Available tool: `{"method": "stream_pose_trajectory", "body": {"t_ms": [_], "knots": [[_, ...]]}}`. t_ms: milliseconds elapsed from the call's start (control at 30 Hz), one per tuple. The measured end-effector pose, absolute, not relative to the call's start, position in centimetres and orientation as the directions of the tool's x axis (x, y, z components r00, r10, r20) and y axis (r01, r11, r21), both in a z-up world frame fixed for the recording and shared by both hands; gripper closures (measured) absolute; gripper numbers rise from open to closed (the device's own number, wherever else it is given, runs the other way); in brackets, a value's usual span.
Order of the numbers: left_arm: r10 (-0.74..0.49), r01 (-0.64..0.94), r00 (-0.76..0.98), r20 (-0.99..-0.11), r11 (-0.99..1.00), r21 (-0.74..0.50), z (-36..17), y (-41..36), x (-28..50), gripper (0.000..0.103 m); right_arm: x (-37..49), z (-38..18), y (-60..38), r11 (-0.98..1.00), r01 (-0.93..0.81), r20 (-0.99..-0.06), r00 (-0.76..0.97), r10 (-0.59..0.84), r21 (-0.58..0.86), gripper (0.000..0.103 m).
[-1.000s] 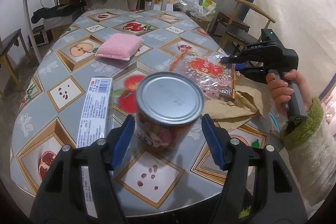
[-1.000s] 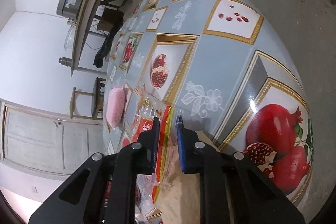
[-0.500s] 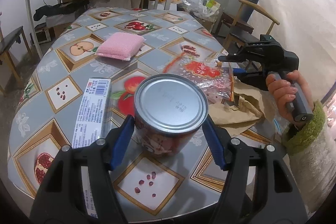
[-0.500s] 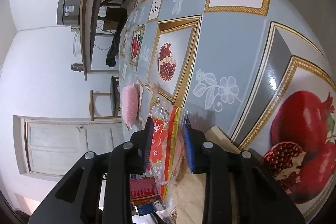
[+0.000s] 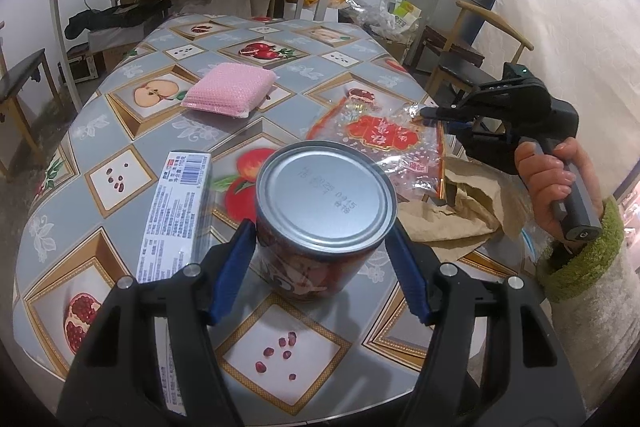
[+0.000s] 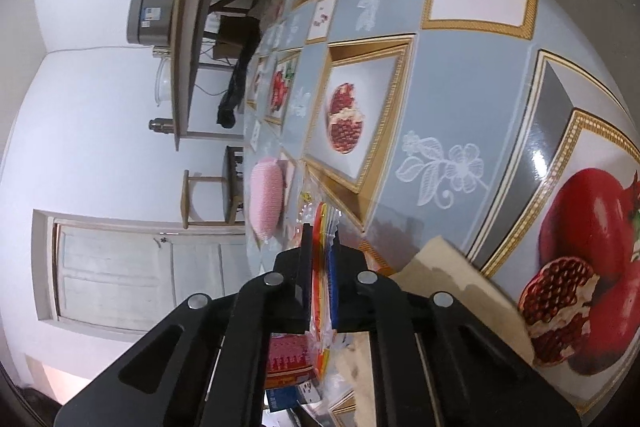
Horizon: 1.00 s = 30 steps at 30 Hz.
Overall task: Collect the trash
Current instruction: 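Lift the red can with the left gripper while the right holds the wrapper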
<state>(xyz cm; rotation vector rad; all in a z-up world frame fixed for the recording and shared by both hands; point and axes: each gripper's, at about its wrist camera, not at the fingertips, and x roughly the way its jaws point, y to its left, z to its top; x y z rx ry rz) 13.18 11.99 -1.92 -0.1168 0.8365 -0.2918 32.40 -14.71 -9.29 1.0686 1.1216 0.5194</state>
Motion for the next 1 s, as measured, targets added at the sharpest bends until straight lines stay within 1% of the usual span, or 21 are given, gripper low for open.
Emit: {"method": "stream_pose_trajectory", "body": {"t_ms": [300, 633, 1000], "knots": [[-0.308, 0.194, 0.644, -0.701, 0.951, -0.241, -2.1, 12.2, 13.4, 0.040, 31.3, -7.0, -14.7, 0.432, 0.085, -0.426, 0.413, 0.805, 0.898, 0.098], [-0.310, 0.193, 0.658, -0.686, 0.950, -0.245, -1.8, 12.1, 13.0, 0.041, 30.4, -5.2, -15.7, 0.413, 0.043, -0.387, 0.448, 0.806, 0.910, 0.098], [-0.316, 0.195, 0.678, -0.663, 0.948, -0.251, -1.1, 12.2, 12.6, 0.041, 29.2, -3.9, -16.9, 0.424, 0.034, -0.387, 0.477, 0.789, 0.905, 0.098]]}}
